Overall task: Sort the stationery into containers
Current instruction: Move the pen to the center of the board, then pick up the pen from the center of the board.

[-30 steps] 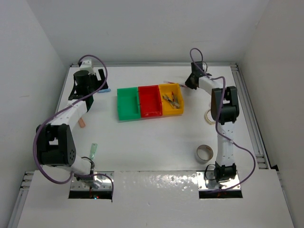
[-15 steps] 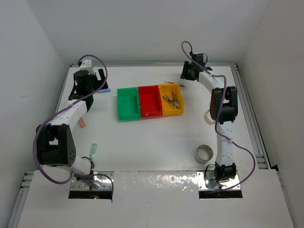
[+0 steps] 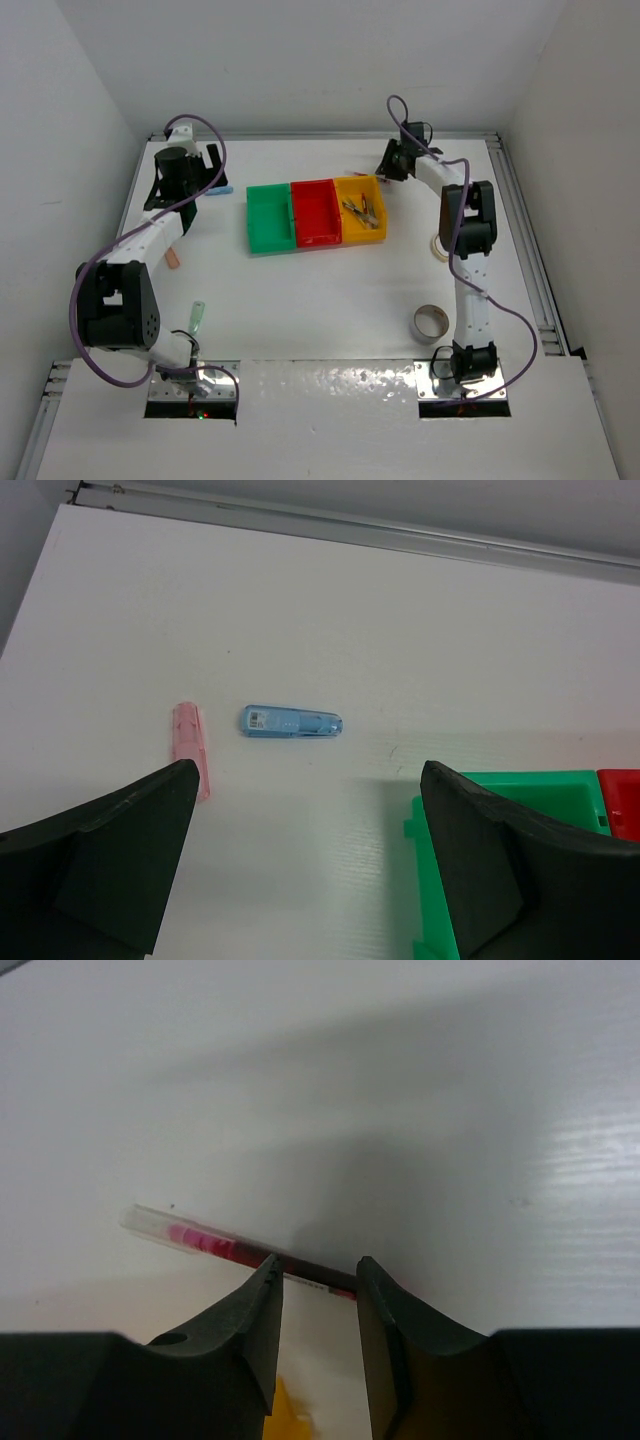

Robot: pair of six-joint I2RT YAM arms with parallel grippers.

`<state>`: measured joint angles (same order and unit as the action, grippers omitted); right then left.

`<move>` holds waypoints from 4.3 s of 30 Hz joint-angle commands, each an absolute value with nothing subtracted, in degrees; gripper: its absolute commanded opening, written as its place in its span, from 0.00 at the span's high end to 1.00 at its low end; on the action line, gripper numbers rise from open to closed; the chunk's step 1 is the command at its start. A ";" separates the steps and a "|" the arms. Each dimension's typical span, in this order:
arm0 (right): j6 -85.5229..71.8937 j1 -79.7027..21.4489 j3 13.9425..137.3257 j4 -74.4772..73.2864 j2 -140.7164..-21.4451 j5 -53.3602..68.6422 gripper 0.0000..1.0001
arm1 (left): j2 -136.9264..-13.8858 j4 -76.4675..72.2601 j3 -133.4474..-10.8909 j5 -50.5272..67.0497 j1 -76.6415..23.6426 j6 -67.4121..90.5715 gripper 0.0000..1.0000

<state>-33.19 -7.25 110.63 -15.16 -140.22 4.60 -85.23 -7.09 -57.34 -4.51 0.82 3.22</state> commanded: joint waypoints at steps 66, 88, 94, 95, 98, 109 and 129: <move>-94.74 -5.98 86.40 -11.52 -131.40 -2.29 0.88 | -82.88 -8.61 -58.71 -5.45 -1.23 2.55 0.09; -87.20 -0.26 68.47 -12.48 -115.76 -11.43 0.97 | -82.62 -9.05 -58.10 -5.01 -1.14 2.81 0.09; -80.09 2.02 66.09 -14.24 -112.50 -10.55 0.68 | -82.09 -9.14 -57.13 -4.92 -1.23 3.16 0.09; -78.59 2.02 66.62 -14.33 -112.59 -10.11 0.65 | -82.18 -9.14 -57.04 -4.83 -1.14 3.16 0.09; -72.17 1.50 72.93 -16.69 -115.04 -7.48 0.55 | -82.18 -9.31 -56.78 -4.48 -1.23 3.43 0.09; -58.86 -3.25 87.43 -22.05 -118.30 -7.03 0.48 | -81.48 -9.40 -56.43 -4.39 -1.23 3.69 0.09; 7.99 -3.78 103.44 -33.13 -128.48 7.91 0.55 | -81.21 -9.23 -57.13 -3.43 -1.67 3.34 0.09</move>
